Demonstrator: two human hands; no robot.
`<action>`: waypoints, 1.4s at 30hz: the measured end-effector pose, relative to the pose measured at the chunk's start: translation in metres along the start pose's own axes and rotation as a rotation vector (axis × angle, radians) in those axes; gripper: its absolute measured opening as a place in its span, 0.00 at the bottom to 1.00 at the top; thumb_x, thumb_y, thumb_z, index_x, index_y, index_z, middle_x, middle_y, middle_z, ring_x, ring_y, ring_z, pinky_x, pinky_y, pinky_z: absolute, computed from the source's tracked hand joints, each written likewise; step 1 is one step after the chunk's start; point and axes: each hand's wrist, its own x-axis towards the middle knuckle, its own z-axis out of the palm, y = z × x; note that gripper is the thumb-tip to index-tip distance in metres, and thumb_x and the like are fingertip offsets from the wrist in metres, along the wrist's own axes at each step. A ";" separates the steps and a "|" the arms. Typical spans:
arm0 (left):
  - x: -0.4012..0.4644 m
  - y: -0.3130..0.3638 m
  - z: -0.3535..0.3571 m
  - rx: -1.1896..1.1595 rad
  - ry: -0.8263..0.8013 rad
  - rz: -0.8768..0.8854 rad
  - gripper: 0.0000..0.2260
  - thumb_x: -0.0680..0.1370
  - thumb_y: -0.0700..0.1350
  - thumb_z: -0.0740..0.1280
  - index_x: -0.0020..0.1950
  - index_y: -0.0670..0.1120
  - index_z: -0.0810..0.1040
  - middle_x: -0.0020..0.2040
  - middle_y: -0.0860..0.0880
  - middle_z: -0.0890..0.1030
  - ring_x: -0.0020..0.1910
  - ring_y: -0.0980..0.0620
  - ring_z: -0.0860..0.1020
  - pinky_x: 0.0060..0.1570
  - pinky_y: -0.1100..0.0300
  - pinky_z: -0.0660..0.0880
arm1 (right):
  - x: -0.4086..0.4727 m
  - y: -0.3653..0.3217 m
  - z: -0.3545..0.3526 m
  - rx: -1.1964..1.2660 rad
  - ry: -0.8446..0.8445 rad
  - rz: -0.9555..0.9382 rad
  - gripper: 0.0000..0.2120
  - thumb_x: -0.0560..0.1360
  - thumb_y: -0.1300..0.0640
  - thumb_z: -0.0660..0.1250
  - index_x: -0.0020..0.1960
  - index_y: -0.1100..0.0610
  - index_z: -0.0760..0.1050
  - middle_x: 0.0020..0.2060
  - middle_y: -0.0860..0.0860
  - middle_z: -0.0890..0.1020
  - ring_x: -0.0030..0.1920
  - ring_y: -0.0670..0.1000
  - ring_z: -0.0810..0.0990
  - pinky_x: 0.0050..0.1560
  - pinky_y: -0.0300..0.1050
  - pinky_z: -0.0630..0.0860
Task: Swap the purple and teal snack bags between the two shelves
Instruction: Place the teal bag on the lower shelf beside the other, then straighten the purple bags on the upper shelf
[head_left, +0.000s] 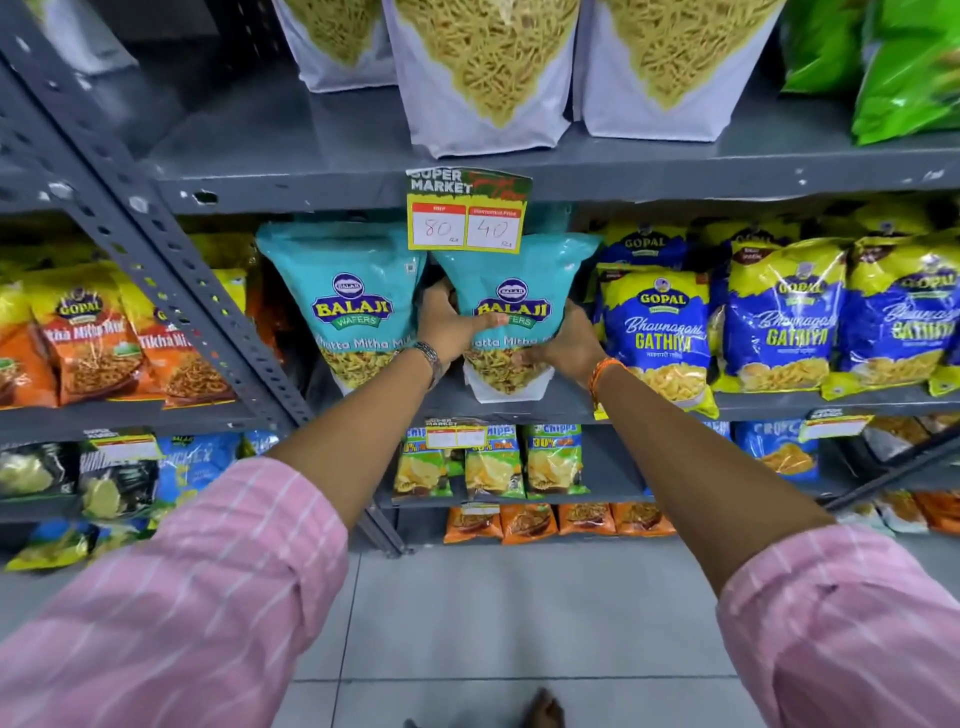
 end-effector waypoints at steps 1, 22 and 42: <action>0.002 -0.001 0.001 -0.012 -0.003 -0.005 0.27 0.67 0.32 0.81 0.64 0.38 0.79 0.61 0.41 0.84 0.54 0.47 0.83 0.58 0.51 0.81 | 0.003 0.000 0.000 0.001 -0.008 0.007 0.42 0.54 0.70 0.85 0.66 0.62 0.74 0.59 0.59 0.85 0.60 0.58 0.85 0.61 0.62 0.82; -0.016 -0.001 -0.010 0.084 -0.082 -0.100 0.45 0.66 0.39 0.83 0.77 0.46 0.63 0.71 0.47 0.76 0.72 0.46 0.74 0.74 0.45 0.70 | -0.033 -0.031 -0.019 0.047 0.017 0.118 0.56 0.59 0.70 0.83 0.78 0.57 0.55 0.71 0.57 0.73 0.74 0.57 0.71 0.70 0.55 0.74; -0.034 0.199 -0.108 -0.064 0.055 0.476 0.31 0.74 0.43 0.77 0.73 0.49 0.68 0.72 0.51 0.72 0.73 0.52 0.71 0.75 0.58 0.65 | -0.075 -0.257 -0.015 -0.081 0.536 -0.513 0.35 0.71 0.55 0.76 0.74 0.59 0.65 0.66 0.49 0.72 0.68 0.51 0.72 0.72 0.54 0.70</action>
